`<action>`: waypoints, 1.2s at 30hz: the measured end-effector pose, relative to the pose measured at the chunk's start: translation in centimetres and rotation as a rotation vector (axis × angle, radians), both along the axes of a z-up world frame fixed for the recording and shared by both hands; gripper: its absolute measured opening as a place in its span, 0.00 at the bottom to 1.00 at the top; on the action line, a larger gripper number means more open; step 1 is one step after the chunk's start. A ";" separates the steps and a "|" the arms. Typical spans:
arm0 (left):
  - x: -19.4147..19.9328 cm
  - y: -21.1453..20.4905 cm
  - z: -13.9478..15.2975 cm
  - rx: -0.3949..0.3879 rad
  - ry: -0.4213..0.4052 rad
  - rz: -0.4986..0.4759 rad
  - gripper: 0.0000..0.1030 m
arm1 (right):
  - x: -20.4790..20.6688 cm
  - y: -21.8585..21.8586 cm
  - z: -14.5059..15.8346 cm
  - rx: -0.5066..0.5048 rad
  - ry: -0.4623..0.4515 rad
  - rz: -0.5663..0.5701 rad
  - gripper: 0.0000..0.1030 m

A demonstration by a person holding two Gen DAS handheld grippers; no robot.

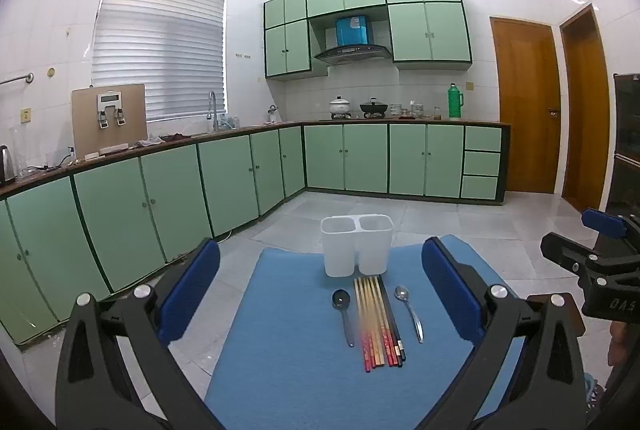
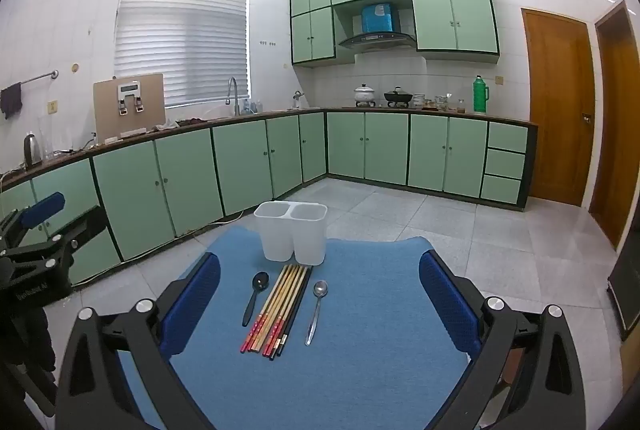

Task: Organize utensils

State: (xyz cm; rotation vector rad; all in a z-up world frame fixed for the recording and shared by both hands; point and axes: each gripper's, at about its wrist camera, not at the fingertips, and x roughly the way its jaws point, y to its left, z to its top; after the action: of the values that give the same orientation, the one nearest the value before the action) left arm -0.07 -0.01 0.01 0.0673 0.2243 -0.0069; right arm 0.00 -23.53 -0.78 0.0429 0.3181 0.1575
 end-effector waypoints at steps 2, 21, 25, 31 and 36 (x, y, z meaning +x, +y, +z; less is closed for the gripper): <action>0.0 0.0 0.0 0.000 0.003 0.001 0.95 | 0.0 0.0 0.0 0.001 -0.002 0.000 0.94; 0.3 1.2 -0.1 -0.008 0.017 -0.003 0.95 | 0.0 0.0 0.0 0.006 0.003 0.000 0.94; 0.5 0.8 -0.5 -0.005 0.019 0.008 0.95 | 0.0 -0.1 0.0 0.007 0.003 0.001 0.94; 0.5 0.8 -0.5 -0.003 0.023 0.007 0.95 | 0.0 0.0 0.0 0.007 0.005 0.000 0.94; 0.6 0.7 -0.5 -0.001 0.022 0.010 0.95 | 0.0 -0.1 0.0 0.008 0.004 0.001 0.94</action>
State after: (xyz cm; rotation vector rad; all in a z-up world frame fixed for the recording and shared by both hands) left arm 0.52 0.67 -0.52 0.0648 0.2471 0.0020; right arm 0.03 -23.59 -0.80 0.0506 0.3216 0.1592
